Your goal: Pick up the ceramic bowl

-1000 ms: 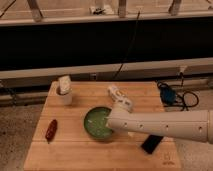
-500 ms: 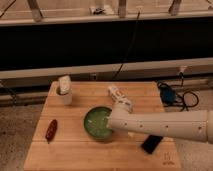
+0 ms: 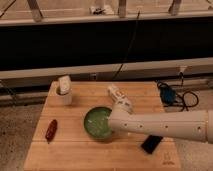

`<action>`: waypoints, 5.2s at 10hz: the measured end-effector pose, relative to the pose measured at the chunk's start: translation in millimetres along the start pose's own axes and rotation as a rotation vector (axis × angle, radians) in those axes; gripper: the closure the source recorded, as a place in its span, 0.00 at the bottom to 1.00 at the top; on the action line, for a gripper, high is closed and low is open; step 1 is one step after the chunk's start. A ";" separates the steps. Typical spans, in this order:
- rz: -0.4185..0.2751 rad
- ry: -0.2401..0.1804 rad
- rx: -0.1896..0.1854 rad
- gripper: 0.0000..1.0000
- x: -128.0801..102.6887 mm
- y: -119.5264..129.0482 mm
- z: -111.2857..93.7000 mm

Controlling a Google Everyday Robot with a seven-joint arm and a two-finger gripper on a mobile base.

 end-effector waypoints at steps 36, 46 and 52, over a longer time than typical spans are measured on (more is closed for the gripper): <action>-0.112 0.059 0.055 0.96 31.6 -7.2 -71.1; -0.157 0.066 0.087 0.96 31.7 -15.7 -84.5; -0.180 0.069 0.104 0.96 31.8 -19.2 -90.3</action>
